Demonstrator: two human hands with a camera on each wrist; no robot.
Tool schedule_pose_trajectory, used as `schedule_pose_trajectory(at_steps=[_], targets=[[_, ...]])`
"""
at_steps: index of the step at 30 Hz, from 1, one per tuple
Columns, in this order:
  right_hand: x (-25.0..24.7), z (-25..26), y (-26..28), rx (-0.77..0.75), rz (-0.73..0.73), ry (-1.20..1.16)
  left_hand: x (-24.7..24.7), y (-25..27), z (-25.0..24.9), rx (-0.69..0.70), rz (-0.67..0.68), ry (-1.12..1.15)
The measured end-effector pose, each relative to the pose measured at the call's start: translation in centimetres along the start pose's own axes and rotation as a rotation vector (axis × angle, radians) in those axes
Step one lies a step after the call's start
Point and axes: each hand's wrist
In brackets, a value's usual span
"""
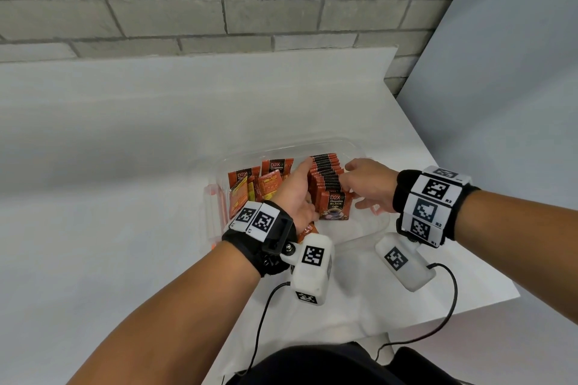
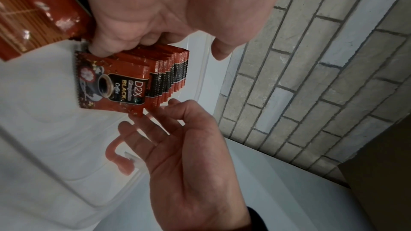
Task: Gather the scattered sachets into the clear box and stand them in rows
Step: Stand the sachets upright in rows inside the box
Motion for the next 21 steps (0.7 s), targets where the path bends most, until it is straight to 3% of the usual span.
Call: schedule_pose_trajectory(at_steps=[5,9,11,13,17,21], targets=[[-0.5,-0.1,0.8,-0.024,-0.020,0.162,-1.8,0.5,-1.0,0.111,-0.010,-0.017],[-1.2,0.5,2.5,-0.245,-0.152,0.505,-6.3,2.8,-3.6,0.278,0.027,-0.006],[-0.5,0.9,3.5,-0.310,-0.130,0.528,-9.6,4.6,-5.2,0.393,0.042,-0.033],[1.1,1.2,3.9,-0.295,-0.038,0.520,-12.7,6.0,-6.3,0.478,-0.033,-0.092],[3.9,1.6,2.9,-0.205,0.100,0.559,-17.3,6.0,-5.9,0.473,-0.289,-0.199],[5.5,2.8,2.4,-0.089,0.188,0.451,-18.3,5.3,-3.8,0.368,-0.337,-0.309]])
Point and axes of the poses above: each hand's wrist, its own y-axis away from the middle knuckle, its own x-axis out of the palm, z = x × y, and after that the axes turned 1 degree about z, right-handed
